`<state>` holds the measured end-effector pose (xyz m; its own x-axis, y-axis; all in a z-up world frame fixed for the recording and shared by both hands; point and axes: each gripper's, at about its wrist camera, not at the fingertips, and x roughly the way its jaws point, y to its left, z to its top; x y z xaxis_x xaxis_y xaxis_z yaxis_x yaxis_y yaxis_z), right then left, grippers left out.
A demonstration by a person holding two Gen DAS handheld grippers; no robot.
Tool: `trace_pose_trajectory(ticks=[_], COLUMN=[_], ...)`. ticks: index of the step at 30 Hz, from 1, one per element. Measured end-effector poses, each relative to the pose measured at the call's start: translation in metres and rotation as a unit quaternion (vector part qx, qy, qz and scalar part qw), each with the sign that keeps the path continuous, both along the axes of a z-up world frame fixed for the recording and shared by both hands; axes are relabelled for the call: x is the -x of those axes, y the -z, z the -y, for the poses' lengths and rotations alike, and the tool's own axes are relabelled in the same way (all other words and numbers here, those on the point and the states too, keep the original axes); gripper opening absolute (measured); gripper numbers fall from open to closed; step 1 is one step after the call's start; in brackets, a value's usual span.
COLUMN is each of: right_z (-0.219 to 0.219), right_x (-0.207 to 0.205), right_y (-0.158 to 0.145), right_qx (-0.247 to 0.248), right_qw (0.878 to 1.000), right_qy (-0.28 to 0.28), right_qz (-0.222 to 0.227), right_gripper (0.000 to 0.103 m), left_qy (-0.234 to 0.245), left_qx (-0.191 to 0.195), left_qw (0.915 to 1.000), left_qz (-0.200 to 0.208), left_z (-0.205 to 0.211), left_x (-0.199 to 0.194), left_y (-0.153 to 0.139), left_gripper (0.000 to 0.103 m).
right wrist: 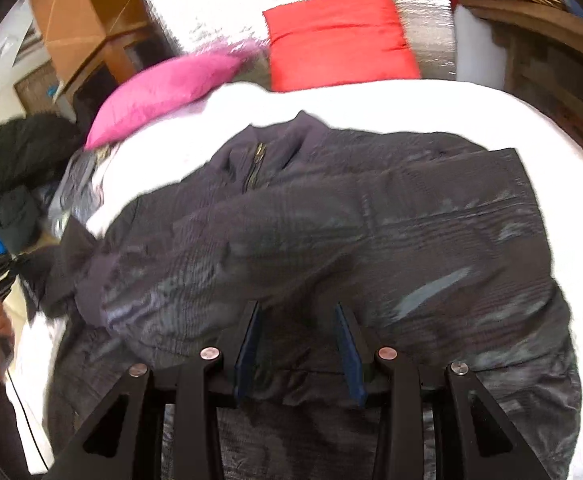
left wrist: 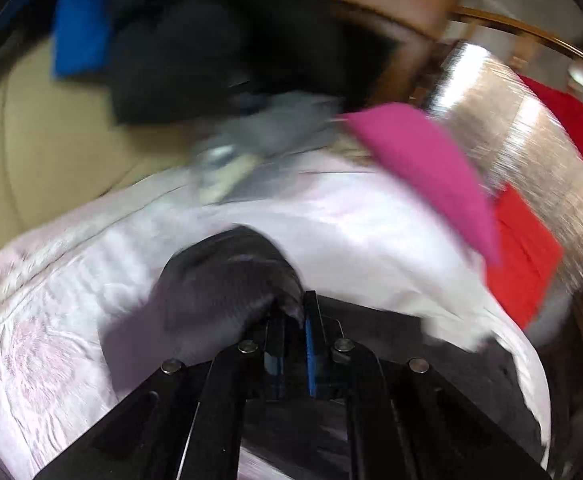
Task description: Fold large clothes
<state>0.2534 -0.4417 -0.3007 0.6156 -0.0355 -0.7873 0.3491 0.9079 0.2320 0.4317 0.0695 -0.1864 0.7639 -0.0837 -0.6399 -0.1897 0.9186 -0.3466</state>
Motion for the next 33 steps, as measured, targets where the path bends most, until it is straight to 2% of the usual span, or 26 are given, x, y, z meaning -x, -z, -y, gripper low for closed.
trace_pose_trajectory(ticks=[4,7,11,13,15,17,19,20,22,24,26,28,31,32,33], right_z=[0.019,0.032,0.047,0.056,0.065,0.072,0.078,0.079,0.081,0.082,0.078,0.069,0.049,0.041,0.029], right_x=[0.01,0.019,0.03,0.035,0.038,0.04,0.041,0.041,0.041,0.039,0.037,0.035,0.032,0.031,0.03], right_y=[-0.01,-0.014,-0.02,-0.023,-0.026,-0.029,-0.031,-0.031,-0.031,-0.028,-0.028,-0.029,-0.034,-0.035,-0.037], right_qx=[-0.018,-0.023,-0.028,-0.032,-0.038,-0.045,-0.055,-0.059,-0.073,-0.083,-0.089,-0.088,-0.077,-0.072,-0.066], right_qw=[0.999,0.998,0.996,0.995,0.994,0.992,0.991,0.991,0.99,0.99,0.991,0.993,0.995,0.996,0.996], right_qy=[0.032,0.054,0.076,0.088,0.097,0.104,0.107,0.108,0.107,0.103,0.089,0.069,0.029,0.016,-0.003], right_qz=[0.018,0.025,0.034,0.041,0.046,0.05,0.053,0.053,0.053,0.05,0.048,0.048,0.05,0.051,0.053], right_gripper=[0.041,0.041,0.041,0.041,0.041,0.041,0.041,0.041,0.042,0.042,0.045,0.051,0.057,0.059,0.066], left_qy=[0.085,0.157,0.261,0.303,0.349,0.385,0.403,0.407,0.416,0.42,0.432,0.431,0.377,0.351,0.306], left_qx=[-0.035,-0.042,-0.042,-0.057,-0.081,-0.092,-0.093,-0.087,-0.076,-0.061,-0.031,-0.015,-0.019,-0.014,-0.002], left_qw=[0.9948,0.9851,0.9636,0.9512,0.9336,0.9159,0.9019,0.898,0.8933,0.8937,0.8943,0.8988,0.9255,0.9361,0.9517], left_qz=[0.044,0.057,0.037,0.018,-0.013,-0.065,-0.125,-0.143,-0.153,-0.145,-0.113,-0.077,-0.025,-0.019,-0.023], left_z=[0.078,0.137,0.22,0.256,0.293,0.315,0.324,0.324,0.314,0.301,0.277,0.256,0.21,0.19,0.166], left_x=[0.034,0.055,0.077,0.09,0.105,0.108,0.111,0.114,0.12,0.127,0.135,0.14,0.135,0.128,0.115], left_y=[-0.029,-0.033,-0.015,0.001,0.025,0.051,0.072,0.078,0.074,0.059,0.035,0.012,-0.009,-0.011,-0.008], left_gripper=[0.008,0.008,0.008,0.008,0.01,0.012,0.033,0.037,0.058,0.064,0.067,0.077,0.079,0.079,0.079])
